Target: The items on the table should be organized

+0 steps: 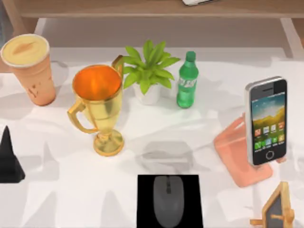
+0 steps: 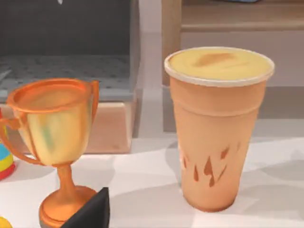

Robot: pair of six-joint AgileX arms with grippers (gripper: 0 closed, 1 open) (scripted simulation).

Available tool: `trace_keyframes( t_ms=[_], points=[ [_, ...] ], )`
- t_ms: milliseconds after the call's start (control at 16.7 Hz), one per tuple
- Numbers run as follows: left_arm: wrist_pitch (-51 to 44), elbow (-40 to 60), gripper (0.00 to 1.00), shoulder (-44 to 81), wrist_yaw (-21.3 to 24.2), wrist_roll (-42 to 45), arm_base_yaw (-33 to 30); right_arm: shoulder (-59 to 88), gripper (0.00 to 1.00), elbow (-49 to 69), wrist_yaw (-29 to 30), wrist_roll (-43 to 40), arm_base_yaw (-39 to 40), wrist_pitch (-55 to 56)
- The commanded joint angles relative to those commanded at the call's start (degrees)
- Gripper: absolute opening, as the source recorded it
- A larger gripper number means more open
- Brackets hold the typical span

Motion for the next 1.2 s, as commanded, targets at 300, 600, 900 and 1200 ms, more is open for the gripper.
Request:
trace_keyframes(
  t_ms=[300, 600, 900, 1200],
  points=[
    [16.35, -1.41, 1.00, 23.83, 0.77, 1.87, -0.46, 0.00, 1.00, 0.00, 0.00, 0.00, 0.00, 0.00],
    [37.07, 4.06, 1.00, 57.43, 1.39, 2.31, -2.19, 0.00, 1.00, 0.00, 0.00, 0.00, 0.00, 0.00],
    [57.52, 15.18, 1.00, 87.66, 0.74, 0.95, -3.94, 0.00, 1.00, 0.00, 0.00, 0.00, 0.00, 0.00],
    [73.50, 26.89, 1.00, 105.27, -0.90, -0.98, -4.71, 0.00, 1.00, 0.00, 0.00, 0.00, 0.00, 0.00]
  ],
)
